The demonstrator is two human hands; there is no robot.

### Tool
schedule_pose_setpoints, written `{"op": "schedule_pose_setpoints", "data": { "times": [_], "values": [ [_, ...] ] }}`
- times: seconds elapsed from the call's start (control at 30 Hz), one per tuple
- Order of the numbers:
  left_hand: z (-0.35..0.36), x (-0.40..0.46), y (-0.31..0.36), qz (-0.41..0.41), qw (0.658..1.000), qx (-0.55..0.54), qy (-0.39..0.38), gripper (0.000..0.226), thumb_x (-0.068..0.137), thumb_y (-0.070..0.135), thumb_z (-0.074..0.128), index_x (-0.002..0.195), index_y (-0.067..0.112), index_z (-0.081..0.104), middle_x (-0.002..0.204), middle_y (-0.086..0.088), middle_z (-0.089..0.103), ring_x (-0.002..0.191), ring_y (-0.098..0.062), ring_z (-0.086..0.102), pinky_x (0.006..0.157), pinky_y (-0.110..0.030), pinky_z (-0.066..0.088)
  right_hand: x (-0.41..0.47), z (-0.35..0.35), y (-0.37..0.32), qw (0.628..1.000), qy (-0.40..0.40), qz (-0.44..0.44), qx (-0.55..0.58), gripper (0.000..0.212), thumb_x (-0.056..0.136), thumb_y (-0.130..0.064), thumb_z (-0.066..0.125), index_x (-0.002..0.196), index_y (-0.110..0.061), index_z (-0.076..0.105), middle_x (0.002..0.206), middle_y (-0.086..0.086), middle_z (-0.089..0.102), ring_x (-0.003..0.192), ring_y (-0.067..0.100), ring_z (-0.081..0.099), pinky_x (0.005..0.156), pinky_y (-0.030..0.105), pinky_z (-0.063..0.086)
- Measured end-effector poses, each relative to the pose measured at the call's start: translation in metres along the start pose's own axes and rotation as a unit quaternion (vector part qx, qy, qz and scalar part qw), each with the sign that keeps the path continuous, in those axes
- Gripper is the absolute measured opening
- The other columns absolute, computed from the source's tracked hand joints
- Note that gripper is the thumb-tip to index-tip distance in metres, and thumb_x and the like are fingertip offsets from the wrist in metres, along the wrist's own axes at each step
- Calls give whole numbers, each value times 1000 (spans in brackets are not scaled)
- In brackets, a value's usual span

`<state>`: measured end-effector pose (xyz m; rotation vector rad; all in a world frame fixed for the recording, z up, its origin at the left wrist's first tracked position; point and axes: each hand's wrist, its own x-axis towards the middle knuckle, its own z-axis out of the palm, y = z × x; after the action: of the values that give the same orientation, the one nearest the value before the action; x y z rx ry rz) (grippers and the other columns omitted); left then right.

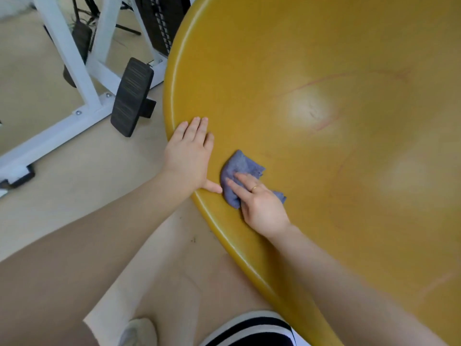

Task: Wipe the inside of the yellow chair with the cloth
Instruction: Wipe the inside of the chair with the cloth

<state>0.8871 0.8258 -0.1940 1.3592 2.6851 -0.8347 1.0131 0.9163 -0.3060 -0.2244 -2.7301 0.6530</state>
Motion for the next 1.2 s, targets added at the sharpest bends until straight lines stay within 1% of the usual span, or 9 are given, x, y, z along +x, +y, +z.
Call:
{"op": "schedule_pose_setpoints", "data": {
  "times": [0.07,0.23,0.4,0.5,0.6,0.73,0.9,1.0,1.2],
  "values": [
    [1,2,1,-2,1000,16,-8,122,62,83,49,150,9,7,157,-15,-8,145,-28,-4,117,-38,-1,28,0,21,999,11,28,-33,49,81,-11,32,121,-5,59,125,23,57,112,42,56,93,52,47],
    [4,2,2,-3,1000,26,-11,121,64,84,46,150,9,3,157,-15,-10,145,-28,-6,117,-39,-2,67,0,28,986,41,161,-30,55,90,3,38,141,-15,35,151,13,26,139,35,21,110,39,23],
    [2,5,1,6,1000,11,0,121,63,79,52,149,6,9,157,-17,-4,145,-29,2,116,-38,6,18,16,-14,994,47,95,15,49,76,-7,39,120,-2,60,125,26,56,114,46,52,95,53,41],
    [0,13,5,17,999,22,24,114,63,74,58,145,4,22,154,-18,10,138,-30,19,107,-35,22,5,8,-13,999,23,42,-12,47,81,-15,35,119,-4,61,121,22,60,109,40,58,93,48,45],
    [-3,28,5,31,998,17,50,105,66,67,62,143,4,27,152,-16,16,135,-30,22,105,-35,25,23,9,7,999,13,19,-39,48,82,-13,33,122,-5,59,125,20,59,110,40,57,88,50,50],
    [-13,66,-6,58,994,58,72,118,66,71,61,149,5,8,156,-17,-3,144,-32,2,115,-42,7,84,3,55,985,110,123,-57,46,85,-3,39,128,-8,54,134,20,50,122,41,47,97,48,43],
    [-16,94,-6,79,990,82,80,129,62,79,55,148,2,-3,154,-23,-12,144,-34,-4,116,-42,3,137,-8,85,930,239,276,-31,48,84,9,43,130,-4,51,138,24,43,130,40,37,107,40,30],
    [-8,94,-13,101,989,47,97,127,64,78,53,148,3,-5,154,-21,-15,144,-33,-8,116,-41,-1,116,6,60,947,233,219,-37,42,79,6,45,118,-1,61,126,25,56,118,43,51,97,42,42],
    [-3,98,-12,110,988,14,105,123,68,76,50,147,2,-9,153,-20,-19,143,-33,-13,115,-42,-7,81,14,39,978,177,96,-45,42,82,-6,36,114,-3,64,121,20,60,112,42,56,99,34,34]
  ]
}}
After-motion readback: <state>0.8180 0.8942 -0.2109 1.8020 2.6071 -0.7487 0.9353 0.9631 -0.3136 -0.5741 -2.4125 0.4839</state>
